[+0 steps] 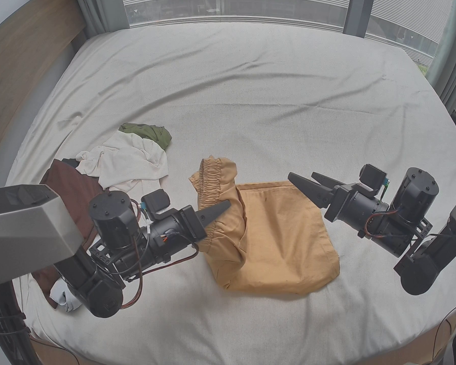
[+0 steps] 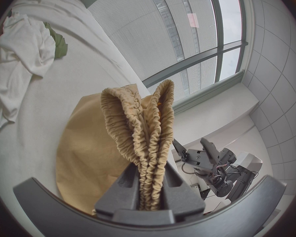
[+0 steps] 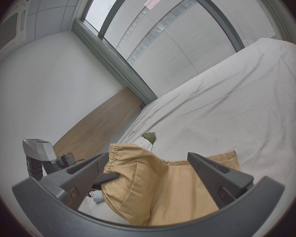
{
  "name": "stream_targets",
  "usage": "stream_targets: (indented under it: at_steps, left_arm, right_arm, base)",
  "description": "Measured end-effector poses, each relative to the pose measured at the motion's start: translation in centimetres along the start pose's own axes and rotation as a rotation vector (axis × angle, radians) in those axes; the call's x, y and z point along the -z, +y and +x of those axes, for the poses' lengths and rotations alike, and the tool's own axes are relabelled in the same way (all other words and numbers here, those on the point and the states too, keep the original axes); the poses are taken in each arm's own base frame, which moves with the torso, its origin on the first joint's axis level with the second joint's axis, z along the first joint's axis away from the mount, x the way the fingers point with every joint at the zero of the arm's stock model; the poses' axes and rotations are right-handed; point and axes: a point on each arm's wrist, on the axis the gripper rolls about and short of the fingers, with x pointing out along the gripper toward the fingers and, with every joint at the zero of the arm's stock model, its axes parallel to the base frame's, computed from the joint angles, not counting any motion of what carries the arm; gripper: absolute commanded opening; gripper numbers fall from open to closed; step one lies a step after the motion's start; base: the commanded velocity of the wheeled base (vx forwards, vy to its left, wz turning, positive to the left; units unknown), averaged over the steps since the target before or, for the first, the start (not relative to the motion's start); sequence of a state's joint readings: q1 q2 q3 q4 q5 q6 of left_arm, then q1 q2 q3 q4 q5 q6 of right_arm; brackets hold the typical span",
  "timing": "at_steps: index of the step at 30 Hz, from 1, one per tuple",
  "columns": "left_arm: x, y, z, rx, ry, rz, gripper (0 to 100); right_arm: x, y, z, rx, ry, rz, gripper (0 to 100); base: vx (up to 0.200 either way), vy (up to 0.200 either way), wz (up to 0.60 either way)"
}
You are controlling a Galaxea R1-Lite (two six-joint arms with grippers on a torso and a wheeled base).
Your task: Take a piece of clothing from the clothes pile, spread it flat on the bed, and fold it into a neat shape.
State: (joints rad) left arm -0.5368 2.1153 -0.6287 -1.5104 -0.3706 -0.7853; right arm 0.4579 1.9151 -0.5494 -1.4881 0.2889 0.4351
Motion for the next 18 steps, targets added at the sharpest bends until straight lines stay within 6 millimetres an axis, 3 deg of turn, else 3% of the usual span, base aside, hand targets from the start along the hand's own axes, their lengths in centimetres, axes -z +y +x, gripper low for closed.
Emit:
stream_targets:
  at_steps: [18]
  left_arm:
    - [2.4, -0.9, 4.6, 0.056, 0.042, -0.002, 0]
  right_arm:
    - [-1.0, 0.3, 0.0, -0.012, -0.036, -0.011, 100]
  base:
    - [0.000, 0.000, 0.00]
